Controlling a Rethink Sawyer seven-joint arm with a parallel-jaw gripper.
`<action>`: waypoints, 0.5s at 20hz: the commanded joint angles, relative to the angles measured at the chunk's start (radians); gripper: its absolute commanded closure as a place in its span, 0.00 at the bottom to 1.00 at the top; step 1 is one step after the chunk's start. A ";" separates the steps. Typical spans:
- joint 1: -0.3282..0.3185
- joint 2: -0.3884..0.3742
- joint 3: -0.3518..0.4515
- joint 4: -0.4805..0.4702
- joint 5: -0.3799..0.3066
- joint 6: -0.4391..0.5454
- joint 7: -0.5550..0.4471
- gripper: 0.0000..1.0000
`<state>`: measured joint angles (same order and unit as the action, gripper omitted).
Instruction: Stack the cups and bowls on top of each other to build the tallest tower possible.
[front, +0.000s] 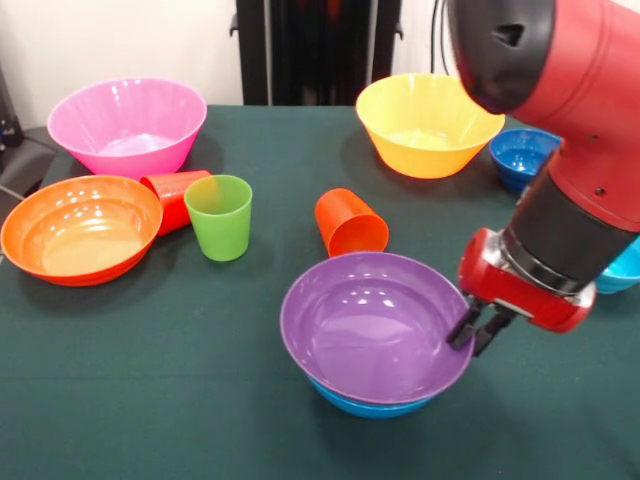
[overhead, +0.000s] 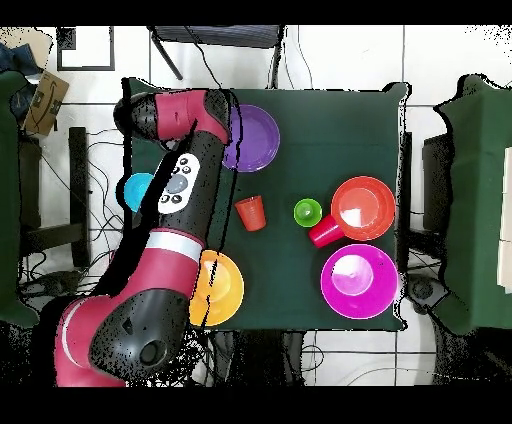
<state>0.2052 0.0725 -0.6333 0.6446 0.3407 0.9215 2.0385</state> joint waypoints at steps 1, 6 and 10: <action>-0.034 -0.026 0.207 0.198 -0.135 -0.069 -0.289 1.00; -0.048 -0.058 0.243 0.220 -0.162 -0.031 -0.295 1.00; -0.054 -0.086 0.257 0.244 -0.188 -0.004 -0.293 1.00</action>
<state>0.1889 0.0069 -0.5530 0.7403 0.2581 0.8956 2.0313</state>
